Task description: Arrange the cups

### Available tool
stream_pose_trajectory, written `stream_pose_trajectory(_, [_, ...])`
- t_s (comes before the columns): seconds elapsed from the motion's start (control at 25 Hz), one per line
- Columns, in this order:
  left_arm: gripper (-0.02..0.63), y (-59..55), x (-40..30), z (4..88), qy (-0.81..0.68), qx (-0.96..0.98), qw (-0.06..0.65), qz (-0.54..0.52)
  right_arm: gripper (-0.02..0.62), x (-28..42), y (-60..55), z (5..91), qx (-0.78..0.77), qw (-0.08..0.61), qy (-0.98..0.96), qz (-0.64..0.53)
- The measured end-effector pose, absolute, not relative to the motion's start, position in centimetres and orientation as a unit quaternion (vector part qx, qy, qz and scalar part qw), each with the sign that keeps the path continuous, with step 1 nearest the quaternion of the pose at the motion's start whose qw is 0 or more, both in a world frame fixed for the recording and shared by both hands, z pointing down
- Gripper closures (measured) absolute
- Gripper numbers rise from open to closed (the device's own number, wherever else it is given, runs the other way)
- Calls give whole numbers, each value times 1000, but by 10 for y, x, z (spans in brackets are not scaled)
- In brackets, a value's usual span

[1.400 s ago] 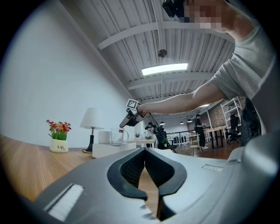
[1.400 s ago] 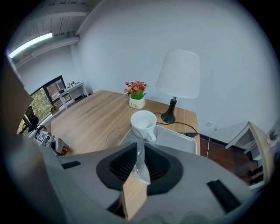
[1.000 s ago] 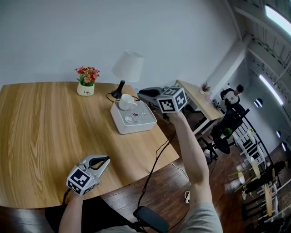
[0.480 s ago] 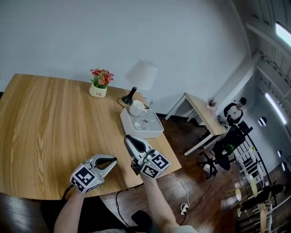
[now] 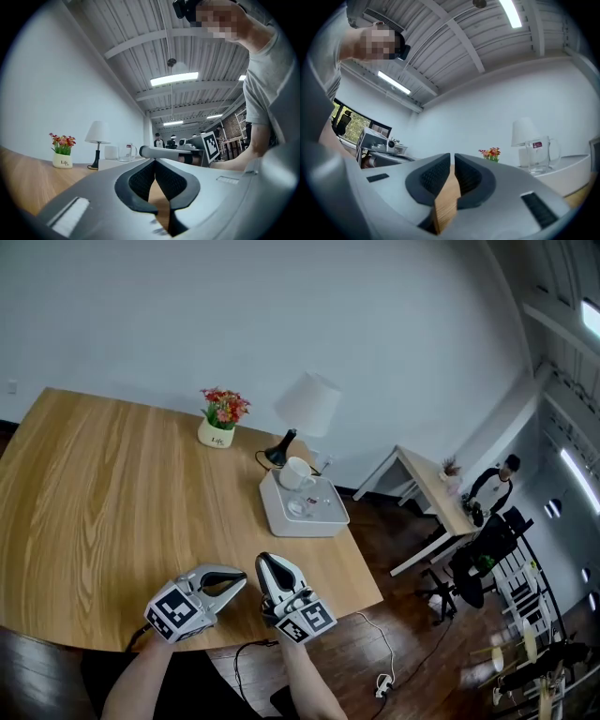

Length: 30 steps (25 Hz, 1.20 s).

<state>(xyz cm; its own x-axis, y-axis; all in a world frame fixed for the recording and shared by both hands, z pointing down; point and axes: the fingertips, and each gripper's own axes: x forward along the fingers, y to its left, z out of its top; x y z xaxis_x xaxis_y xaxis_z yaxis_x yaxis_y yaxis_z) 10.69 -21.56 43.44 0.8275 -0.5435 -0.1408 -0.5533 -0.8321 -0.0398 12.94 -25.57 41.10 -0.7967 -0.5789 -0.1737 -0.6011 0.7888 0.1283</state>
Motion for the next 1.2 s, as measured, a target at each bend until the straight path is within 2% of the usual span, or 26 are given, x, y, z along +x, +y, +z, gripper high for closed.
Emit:
stream_pose_trajectory(0.24, [595, -216, 105, 435, 288, -955, 40, 61, 569, 130, -261, 425, -303, 65, 949, 64])
stream_pose_trajectory(0.4, [595, -215, 104, 434, 290, -954, 41, 59, 568, 130, -268, 419, -319, 91, 943, 42])
stream_pose_trajectory(0.72, [595, -214, 106, 432, 286, -956, 37, 56, 569, 139, -239, 412, -317, 95, 940, 90])
stream_pose_trajectory(1.2, [595, -213, 105, 432, 286, -956, 37, 54, 571, 141, -231, 410, -305, 99, 943, 93])
